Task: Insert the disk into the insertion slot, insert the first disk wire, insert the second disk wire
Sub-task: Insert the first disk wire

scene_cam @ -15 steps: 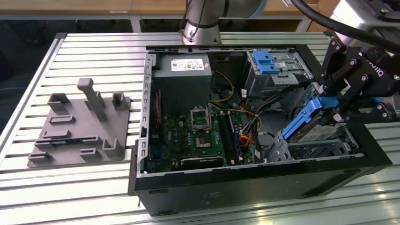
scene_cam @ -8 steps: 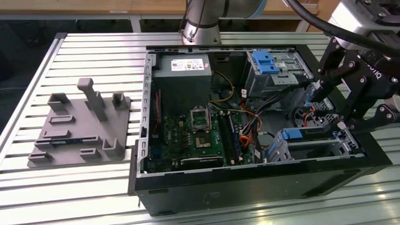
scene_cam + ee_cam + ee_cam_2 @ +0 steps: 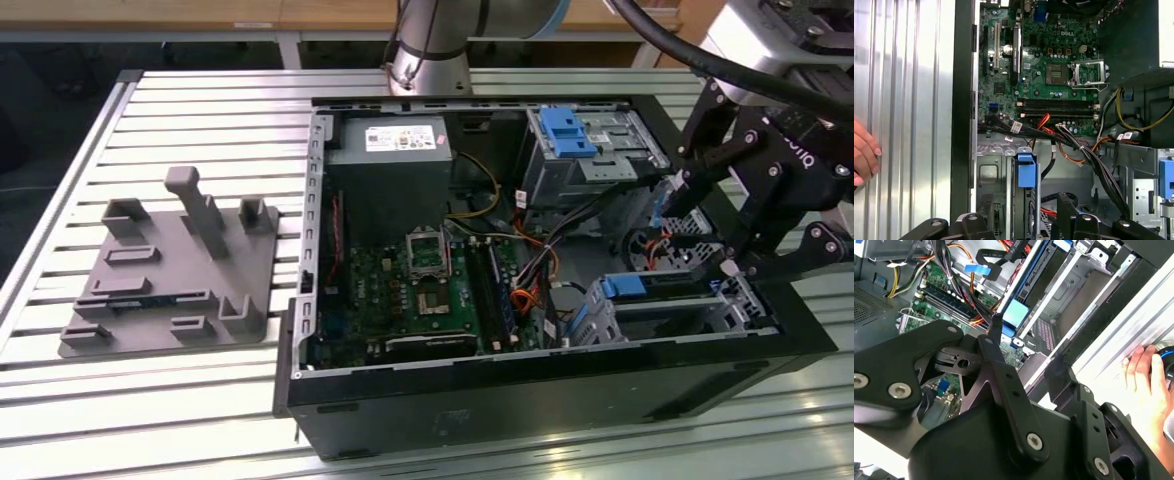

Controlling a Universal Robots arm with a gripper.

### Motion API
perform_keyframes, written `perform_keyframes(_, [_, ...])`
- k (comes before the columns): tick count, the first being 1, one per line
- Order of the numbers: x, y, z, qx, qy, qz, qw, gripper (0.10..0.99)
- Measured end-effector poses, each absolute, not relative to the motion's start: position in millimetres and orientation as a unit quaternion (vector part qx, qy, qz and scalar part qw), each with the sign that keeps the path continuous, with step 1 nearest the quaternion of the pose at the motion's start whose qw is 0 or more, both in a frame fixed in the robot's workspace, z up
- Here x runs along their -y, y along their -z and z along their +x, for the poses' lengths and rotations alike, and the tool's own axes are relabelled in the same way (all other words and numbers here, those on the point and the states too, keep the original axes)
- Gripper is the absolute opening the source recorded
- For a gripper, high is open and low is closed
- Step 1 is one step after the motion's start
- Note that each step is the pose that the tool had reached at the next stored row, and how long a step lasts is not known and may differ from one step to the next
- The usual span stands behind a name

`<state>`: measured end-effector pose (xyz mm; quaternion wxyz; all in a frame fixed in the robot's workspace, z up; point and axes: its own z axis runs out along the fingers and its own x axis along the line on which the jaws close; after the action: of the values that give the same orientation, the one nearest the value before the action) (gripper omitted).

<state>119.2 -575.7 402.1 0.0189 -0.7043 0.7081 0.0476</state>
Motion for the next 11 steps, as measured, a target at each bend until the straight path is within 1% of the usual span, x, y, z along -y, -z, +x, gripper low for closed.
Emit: perform_keyframes(11, [575.7, -401.9, 119.2, -0.708, -0.048, -0.704, 0.019, 0.616])
